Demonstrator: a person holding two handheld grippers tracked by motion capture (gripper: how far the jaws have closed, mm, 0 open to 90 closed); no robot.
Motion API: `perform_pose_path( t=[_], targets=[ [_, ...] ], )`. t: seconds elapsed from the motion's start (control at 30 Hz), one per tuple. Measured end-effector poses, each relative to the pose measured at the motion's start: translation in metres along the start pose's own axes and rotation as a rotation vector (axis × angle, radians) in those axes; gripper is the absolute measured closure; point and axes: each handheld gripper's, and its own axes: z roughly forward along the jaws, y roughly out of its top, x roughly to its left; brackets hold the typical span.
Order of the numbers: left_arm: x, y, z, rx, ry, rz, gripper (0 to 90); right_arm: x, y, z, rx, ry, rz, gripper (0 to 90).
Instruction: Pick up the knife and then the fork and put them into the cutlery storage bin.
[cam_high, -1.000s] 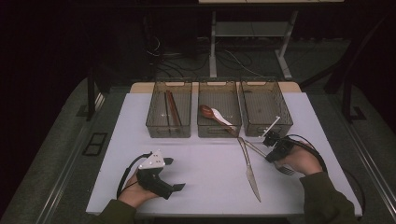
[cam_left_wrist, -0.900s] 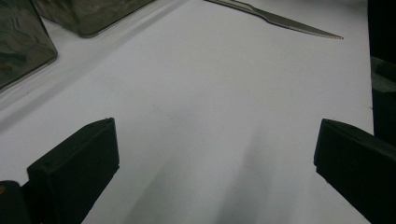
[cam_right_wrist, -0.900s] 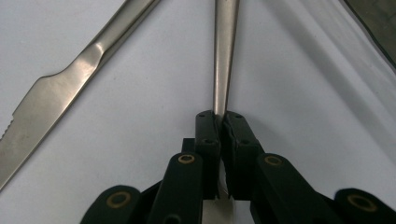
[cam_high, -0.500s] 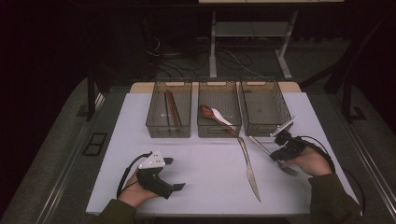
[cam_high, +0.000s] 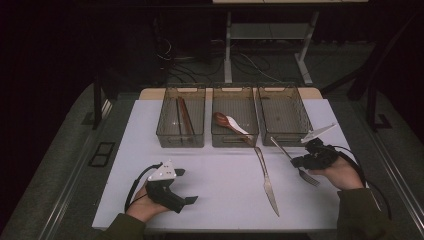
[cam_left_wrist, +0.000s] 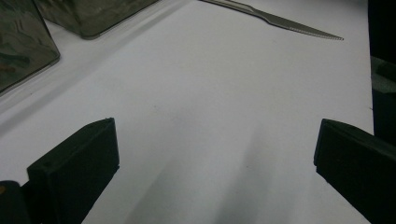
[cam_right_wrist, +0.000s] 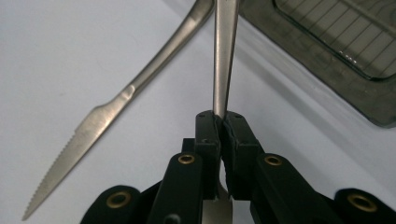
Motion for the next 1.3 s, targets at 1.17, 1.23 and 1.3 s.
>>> perform_pose_path(
  t=[1.17,1.23,1.3],
  targets=[
    [0.001,0.0,0.0,0.001,0.006,-0.005,0.0,-0.023,-0.005,-0.029,-0.445,-0.129,0.132,85.1],
    [0.001,0.0,0.001,0.002,0.004,-0.004,0.0,-0.024,-0.005,-0.031,-0.46,-0.135,0.144,85.1],
    [0.0,0.0,0.001,0.003,0.004,-0.006,0.0,-0.026,-0.005,-0.032,-0.482,-0.146,0.148,85.1]
  ],
)
